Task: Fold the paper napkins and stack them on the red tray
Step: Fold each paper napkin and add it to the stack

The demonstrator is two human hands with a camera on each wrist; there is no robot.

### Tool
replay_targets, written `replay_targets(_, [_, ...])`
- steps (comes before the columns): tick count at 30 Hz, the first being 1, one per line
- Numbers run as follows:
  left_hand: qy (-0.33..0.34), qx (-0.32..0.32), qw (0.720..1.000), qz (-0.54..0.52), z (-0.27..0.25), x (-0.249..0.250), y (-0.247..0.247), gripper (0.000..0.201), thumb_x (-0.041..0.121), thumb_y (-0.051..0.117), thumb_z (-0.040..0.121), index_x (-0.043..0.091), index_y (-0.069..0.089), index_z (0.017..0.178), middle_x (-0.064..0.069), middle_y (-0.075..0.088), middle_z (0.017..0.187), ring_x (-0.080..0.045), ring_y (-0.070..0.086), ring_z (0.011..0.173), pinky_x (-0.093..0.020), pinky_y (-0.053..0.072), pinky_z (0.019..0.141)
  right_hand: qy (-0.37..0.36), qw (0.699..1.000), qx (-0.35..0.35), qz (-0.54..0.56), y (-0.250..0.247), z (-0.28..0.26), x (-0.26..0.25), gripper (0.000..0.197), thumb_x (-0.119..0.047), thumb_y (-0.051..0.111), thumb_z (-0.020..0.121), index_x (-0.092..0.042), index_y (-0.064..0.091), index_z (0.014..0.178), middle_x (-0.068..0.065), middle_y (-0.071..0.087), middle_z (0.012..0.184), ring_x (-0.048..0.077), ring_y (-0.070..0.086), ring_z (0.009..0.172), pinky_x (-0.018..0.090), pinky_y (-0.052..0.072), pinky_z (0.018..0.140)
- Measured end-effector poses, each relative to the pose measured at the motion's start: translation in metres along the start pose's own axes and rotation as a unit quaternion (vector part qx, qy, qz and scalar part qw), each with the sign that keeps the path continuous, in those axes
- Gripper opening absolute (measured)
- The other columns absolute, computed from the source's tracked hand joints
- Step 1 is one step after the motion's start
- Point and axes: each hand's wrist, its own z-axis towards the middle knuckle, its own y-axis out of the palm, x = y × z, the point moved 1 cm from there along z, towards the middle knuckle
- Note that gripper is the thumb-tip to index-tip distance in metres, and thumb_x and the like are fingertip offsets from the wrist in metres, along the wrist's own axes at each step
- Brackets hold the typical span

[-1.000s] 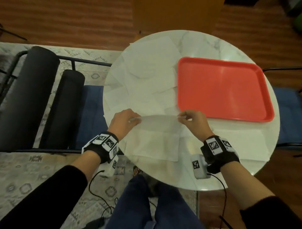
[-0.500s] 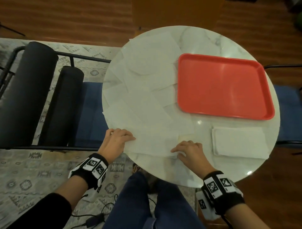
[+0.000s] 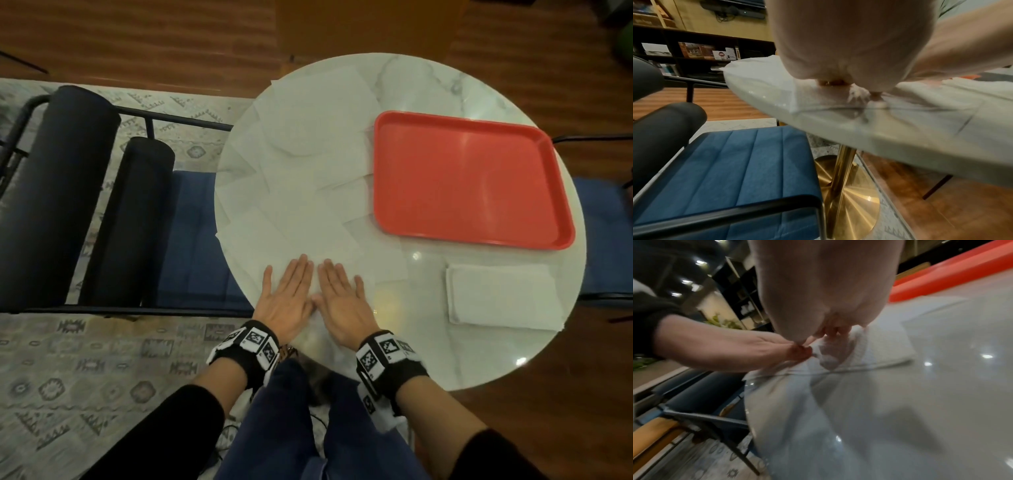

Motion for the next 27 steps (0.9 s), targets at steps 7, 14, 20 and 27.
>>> replay_targets(7, [-0.01, -0.006, 1.0, -0.021, -0.003, -0.008, 0.006, 0.067, 0.052, 0.007, 0.096, 0.012, 0.026, 0.147, -0.004, 0.029, 0.153, -0.017, 0.035, 0.138, -0.058, 0.023, 0.106, 0.094, 0.995, 0.019, -0.024, -0.005, -0.032, 0.06, 0.056, -0.041, 0.012, 0.101, -0.024, -0.016, 0.148, -0.012, -0.027, 0.149, 0.005, -0.02, 0.14, 0.044, -0.014, 0.114])
replay_targets(14, [-0.013, -0.018, 1.0, -0.016, -0.002, -0.007, 0.004, 0.068, 0.053, 0.003, 0.096, 0.012, 0.02, 0.148, -0.004, 0.024, 0.155, -0.018, 0.031, 0.14, -0.059, 0.019, 0.107, 0.138, 0.989, 0.053, -0.031, -0.009, -0.042, 0.068, 0.069, -0.052, -0.013, 0.085, -0.02, -0.016, 0.147, -0.007, -0.024, 0.153, 0.007, -0.023, 0.139, 0.047, -0.017, 0.112])
replay_targets(20, [-0.027, -0.036, 0.999, 0.002, -0.004, -0.004, 0.004, 0.068, 0.055, 0.008, 0.096, 0.012, 0.027, 0.146, -0.004, 0.031, 0.153, -0.017, 0.036, 0.137, -0.059, 0.014, 0.108, 0.03, 0.999, 0.019, -0.033, -0.005, -0.015, 0.008, 0.064, -0.049, 0.003, 0.095, -0.019, -0.012, 0.149, -0.007, -0.027, 0.148, 0.011, -0.021, 0.143, 0.046, -0.017, 0.112])
replay_targets(27, [-0.025, 0.091, 0.994, 0.058, 0.005, -0.014, -0.02, 0.047, 0.04, 0.033, 0.092, 0.018, 0.057, 0.126, -0.001, 0.062, 0.119, -0.021, 0.062, 0.097, -0.044, 0.031, 0.088, 0.007, 0.999, 0.006, -0.031, 0.002, -0.015, 0.024, 0.055, -0.038, 0.015, 0.102, -0.027, -0.012, 0.149, -0.013, -0.025, 0.151, 0.009, -0.014, 0.145, 0.049, -0.01, 0.116])
